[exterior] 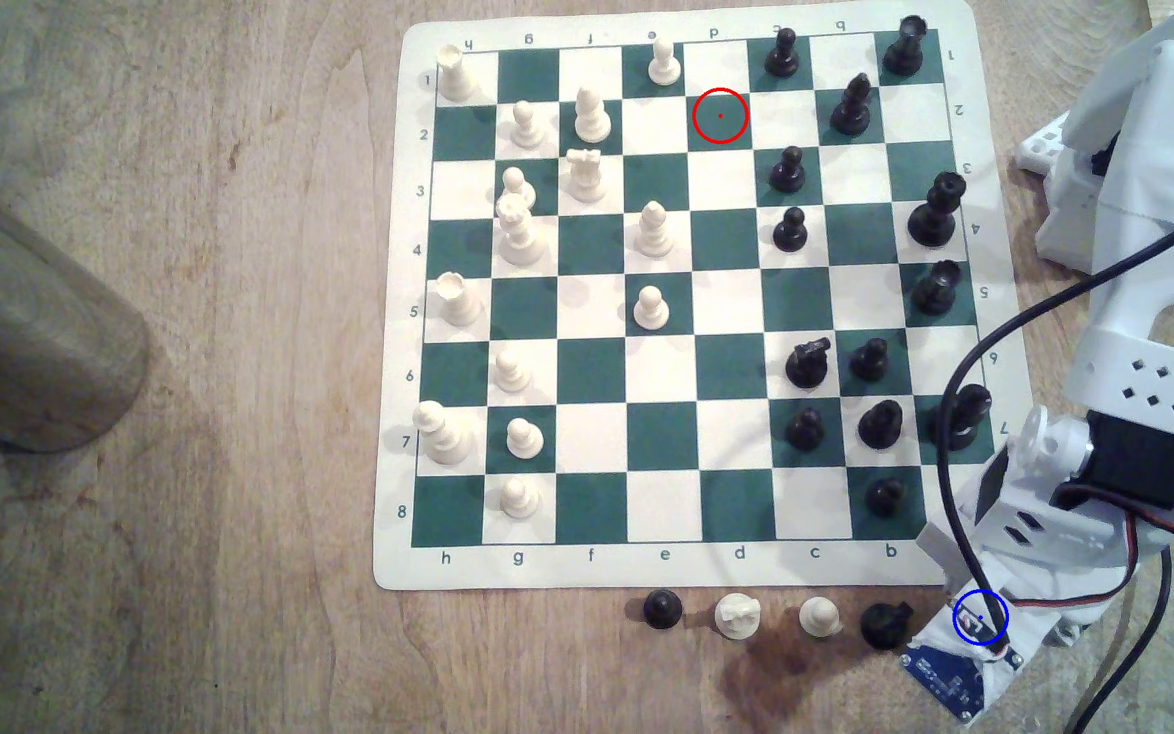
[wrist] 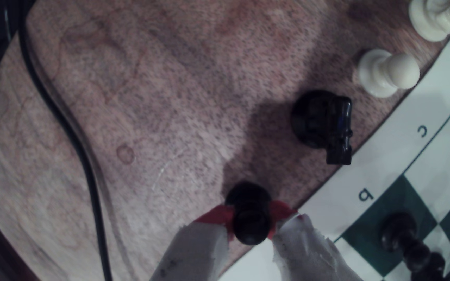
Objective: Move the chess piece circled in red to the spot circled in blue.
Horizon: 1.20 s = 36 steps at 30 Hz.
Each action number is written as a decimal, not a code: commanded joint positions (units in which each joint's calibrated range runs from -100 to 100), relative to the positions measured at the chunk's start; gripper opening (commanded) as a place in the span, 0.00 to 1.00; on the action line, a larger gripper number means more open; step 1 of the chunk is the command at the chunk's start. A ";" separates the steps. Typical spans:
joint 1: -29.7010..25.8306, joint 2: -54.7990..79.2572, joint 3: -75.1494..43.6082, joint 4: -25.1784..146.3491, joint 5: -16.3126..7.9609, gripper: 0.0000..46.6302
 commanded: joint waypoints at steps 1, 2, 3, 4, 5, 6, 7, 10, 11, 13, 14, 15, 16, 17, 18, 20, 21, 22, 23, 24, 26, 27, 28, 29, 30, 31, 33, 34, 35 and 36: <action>-0.82 -0.32 -4.51 -0.48 -0.49 0.19; -0.90 -0.32 -4.51 -0.48 -0.49 0.21; -0.90 -0.32 -4.51 -0.48 -0.49 0.23; -0.97 -0.32 -4.51 -0.48 -0.49 0.24; -0.97 -0.32 -4.42 -0.40 -0.49 0.24; -0.90 -0.32 -4.33 -0.40 -0.49 0.26; -0.82 -0.40 -4.15 -0.32 -0.49 0.27; -0.74 -0.91 -3.69 0.01 -0.49 0.34; -0.66 -1.17 -3.51 0.42 -0.49 0.36; -0.50 -1.85 -3.24 1.56 -0.10 0.38; -0.27 -2.53 -2.79 2.38 0.15 0.40; -0.04 -3.04 -2.52 2.71 0.24 0.41; 0.12 -3.29 -2.33 3.12 0.29 0.42; 0.28 -3.80 -2.06 3.53 0.44 0.42; 0.43 -4.56 -1.61 3.61 0.54 0.43; 1.22 -7.28 -0.25 3.78 1.03 0.44; 1.61 -8.30 0.02 4.27 1.22 0.44; 2.08 -9.57 0.66 4.59 1.37 0.44; 3.17 -12.20 2.38 5.00 1.61 0.44; 3.80 -13.73 3.38 5.41 1.71 0.44; 5.60 -16.87 5.55 5.99 1.90 0.45; 6.85 -19.00 7.00 6.15 2.10 0.45; 9.12 -22.65 8.64 8.20 2.20 0.46; 10.05 -24.60 9.72 9.34 2.20 0.46; 10.84 -26.98 11.26 10.00 2.20 0.46; 11.46 -29.69 12.62 11.06 2.20 0.46; 12.09 -35.38 13.80 16.14 1.66 0.47; 12.17 -36.91 13.89 17.62 1.51 0.46; 12.32 -38.27 14.08 18.84 1.47 0.46; 12.71 -39.62 14.26 19.91 1.42 0.46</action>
